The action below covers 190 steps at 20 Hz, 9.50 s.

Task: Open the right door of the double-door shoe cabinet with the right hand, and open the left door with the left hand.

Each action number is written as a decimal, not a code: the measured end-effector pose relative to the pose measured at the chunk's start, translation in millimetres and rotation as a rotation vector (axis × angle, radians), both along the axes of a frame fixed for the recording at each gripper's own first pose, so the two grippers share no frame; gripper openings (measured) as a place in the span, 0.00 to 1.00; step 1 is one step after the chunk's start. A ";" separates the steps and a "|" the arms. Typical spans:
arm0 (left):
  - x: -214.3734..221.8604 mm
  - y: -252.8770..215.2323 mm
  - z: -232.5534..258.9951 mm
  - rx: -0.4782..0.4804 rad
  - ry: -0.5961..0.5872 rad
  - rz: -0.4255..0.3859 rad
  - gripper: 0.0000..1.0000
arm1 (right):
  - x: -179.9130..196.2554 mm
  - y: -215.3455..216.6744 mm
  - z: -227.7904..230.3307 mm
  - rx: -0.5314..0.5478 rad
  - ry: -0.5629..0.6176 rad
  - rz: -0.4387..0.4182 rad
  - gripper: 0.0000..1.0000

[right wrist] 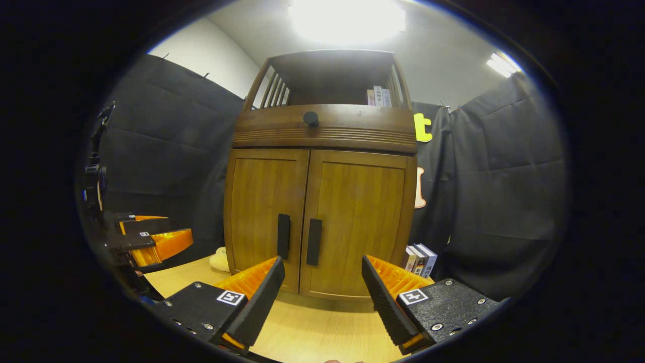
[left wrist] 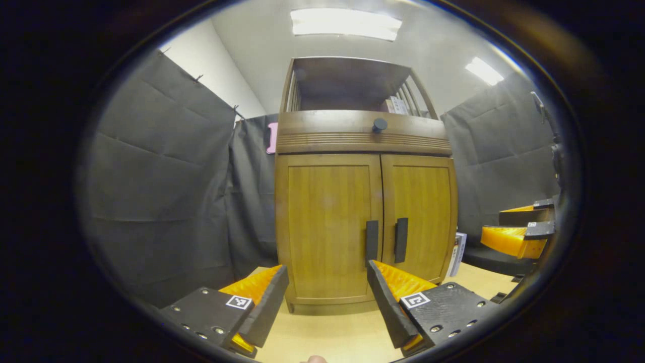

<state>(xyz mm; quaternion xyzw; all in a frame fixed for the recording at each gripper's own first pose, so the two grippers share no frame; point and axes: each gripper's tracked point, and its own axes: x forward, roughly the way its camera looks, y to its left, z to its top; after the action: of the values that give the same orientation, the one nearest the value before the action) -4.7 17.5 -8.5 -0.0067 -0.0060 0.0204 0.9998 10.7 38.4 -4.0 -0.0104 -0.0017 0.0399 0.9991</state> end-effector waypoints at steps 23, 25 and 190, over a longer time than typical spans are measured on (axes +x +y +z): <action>63.3 41.4 -59.8 -0.012 0.013 0.044 0.90 | 176.4 38.2 -63.6 -0.058 0.050 -0.019 0.95; 66.1 34.1 -60.2 -0.015 0.015 0.045 0.90 | 188.2 35.1 -65.9 -0.033 0.058 -0.028 0.95; 255.7 -31.4 -57.6 -0.182 0.027 -0.188 0.70 | 150.8 -88.1 -18.9 0.075 -0.026 -0.066 0.96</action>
<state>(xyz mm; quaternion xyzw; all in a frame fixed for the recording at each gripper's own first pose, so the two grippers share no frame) 251.0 -13.9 -66.0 -0.0976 0.0102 -0.0729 0.9925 161.5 -49.8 -22.8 0.0265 -0.0159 0.0068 0.9995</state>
